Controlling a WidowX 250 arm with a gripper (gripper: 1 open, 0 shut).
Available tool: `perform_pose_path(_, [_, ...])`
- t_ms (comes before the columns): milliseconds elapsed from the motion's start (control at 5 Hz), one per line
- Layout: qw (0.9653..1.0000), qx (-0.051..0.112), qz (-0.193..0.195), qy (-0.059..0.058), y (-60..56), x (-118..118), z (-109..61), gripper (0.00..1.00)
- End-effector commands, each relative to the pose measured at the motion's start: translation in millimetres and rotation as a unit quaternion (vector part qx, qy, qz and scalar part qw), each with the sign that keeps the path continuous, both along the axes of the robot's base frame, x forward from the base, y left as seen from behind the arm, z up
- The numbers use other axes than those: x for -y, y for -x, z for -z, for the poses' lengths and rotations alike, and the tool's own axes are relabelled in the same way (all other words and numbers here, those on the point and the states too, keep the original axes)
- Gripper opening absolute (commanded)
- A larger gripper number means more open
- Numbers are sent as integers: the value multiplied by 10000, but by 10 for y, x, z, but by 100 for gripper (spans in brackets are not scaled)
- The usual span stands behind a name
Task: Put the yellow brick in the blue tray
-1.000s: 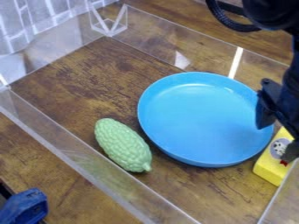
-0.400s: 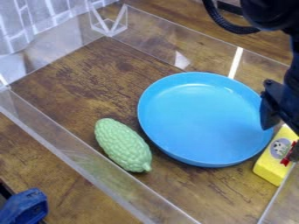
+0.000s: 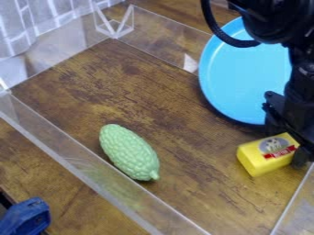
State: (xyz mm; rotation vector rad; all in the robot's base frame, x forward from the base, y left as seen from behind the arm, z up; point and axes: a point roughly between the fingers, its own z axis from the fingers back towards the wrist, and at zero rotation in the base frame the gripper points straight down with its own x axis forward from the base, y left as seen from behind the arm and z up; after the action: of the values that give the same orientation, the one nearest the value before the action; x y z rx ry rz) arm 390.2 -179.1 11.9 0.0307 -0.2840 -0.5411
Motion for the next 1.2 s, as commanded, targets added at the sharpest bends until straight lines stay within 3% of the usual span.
perform_pose_path(0, [9981, -524, 41, -309, 204, -102, 277, 0])
perform_pose_path(1000, [9947, -854, -115, -559, 397, -206, -105, 0])
